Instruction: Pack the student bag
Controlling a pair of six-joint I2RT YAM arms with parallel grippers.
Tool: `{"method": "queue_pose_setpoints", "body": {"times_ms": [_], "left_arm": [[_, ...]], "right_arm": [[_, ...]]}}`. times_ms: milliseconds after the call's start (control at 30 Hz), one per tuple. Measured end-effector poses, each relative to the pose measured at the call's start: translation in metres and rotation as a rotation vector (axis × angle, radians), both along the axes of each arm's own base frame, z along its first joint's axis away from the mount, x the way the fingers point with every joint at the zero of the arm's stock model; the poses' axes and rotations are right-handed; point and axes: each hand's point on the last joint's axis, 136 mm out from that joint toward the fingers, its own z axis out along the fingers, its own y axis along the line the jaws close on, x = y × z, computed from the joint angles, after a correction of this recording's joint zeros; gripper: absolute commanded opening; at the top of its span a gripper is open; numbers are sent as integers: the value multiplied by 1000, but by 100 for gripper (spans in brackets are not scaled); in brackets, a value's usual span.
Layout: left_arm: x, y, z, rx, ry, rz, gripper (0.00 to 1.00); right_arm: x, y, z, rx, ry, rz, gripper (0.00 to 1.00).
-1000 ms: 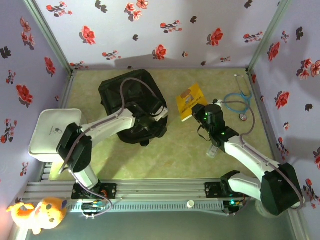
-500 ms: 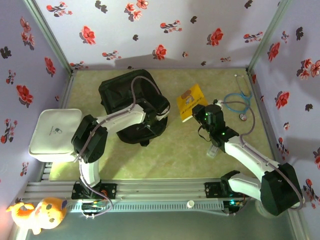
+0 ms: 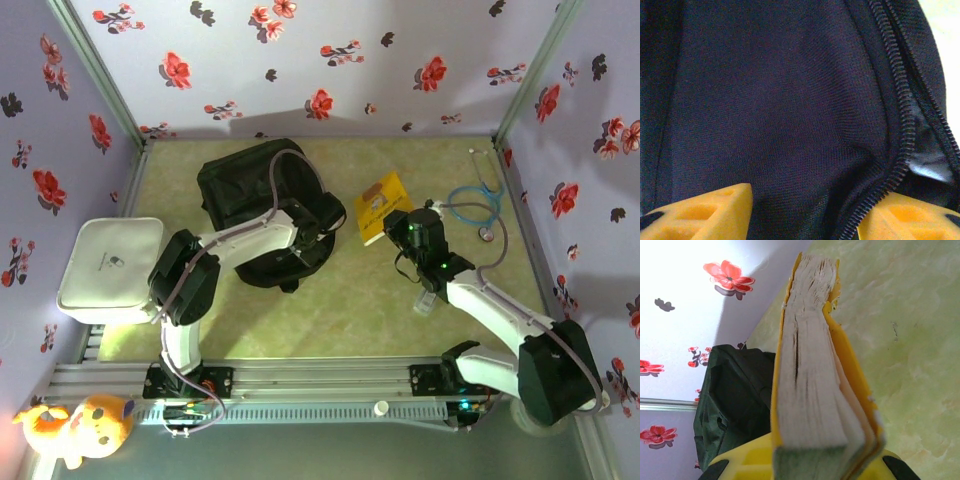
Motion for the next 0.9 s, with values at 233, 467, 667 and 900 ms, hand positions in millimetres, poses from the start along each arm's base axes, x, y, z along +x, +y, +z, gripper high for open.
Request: {"method": "queue_pose_setpoints", "body": {"times_ms": [233, 467, 667, 900], "left_arm": [[0, 0, 10, -9, -27, 3, 35], [-2, 3, 11, 12, -30, 5, 32], [5, 4, 24, 16, -71, 14, 30], [15, 8, 38, 49, -134, 17, 38]], "right_arm": [[1, 1, 2, 10, -9, -2, 11], [1, 1, 2, 13, -12, -3, 11], [1, 2, 1, 19, -16, 4, 11], [1, 2, 0, 21, -16, 7, 11]]}}
